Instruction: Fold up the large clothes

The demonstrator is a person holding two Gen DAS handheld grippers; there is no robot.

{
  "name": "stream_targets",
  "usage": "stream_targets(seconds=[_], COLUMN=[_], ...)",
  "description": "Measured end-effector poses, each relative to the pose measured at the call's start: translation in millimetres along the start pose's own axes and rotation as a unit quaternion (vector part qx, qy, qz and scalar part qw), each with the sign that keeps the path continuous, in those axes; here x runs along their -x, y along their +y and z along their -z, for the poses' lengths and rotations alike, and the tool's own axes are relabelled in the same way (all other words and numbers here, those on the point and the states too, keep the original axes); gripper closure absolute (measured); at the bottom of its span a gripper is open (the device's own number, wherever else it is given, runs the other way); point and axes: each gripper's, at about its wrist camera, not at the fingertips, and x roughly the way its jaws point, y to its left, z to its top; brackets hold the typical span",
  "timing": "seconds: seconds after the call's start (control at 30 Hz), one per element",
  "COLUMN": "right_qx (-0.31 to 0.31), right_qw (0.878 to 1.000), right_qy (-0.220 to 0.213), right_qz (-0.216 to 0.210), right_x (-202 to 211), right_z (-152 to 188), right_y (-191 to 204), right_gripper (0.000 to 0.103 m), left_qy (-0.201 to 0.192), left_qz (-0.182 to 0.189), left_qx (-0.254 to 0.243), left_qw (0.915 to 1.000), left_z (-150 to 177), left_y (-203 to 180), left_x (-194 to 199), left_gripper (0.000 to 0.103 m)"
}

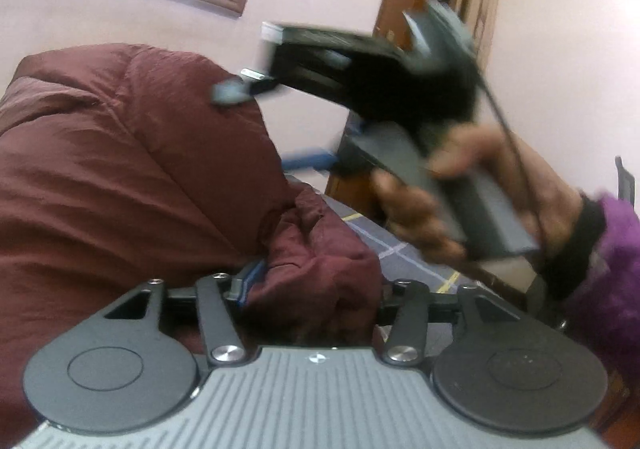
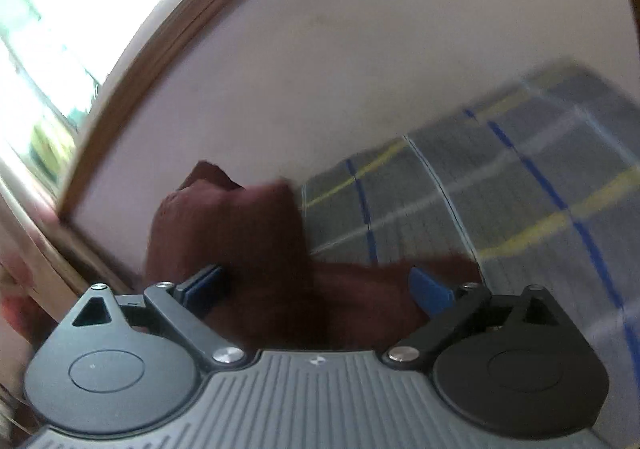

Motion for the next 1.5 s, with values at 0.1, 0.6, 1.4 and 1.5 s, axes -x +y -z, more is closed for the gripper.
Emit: stream_targets(seconds=[0.1,0.6,1.4,1.5], right_qx=[0.09,0.092,0.091,0.051], right_qw=[0.995,0.992,0.996,0.998], right_qy=[0.022,0.003,-0.023,-0.026], right_qz=[0.03,0.085,0.004,0.012], right_x=[-17.0,40.5,52.0,58.5], right_z=[2.0,48.1,85.1,108.1], right_y=[31.1,9.2,22.9,-4.1], right_gripper=[0.067,0.097,0.077,0.077], left_qy=[0.001,-0.031,-0.035,-0.031], left_qz=[-0.001,-0.077,-0.019,0.005], left_qx=[-0.013,0.084,0.061,0.063], left_qw=[0.9999,0.993,0.9973,0.9975], left_z=[-5.6,-38.2,-41.1,-32.4], left_y=[-3.2,106.0,73.7,68.6], left_x=[5.7,53.0,42.2,30.9], left_gripper=[0.048,0.055,0.028,0.028])
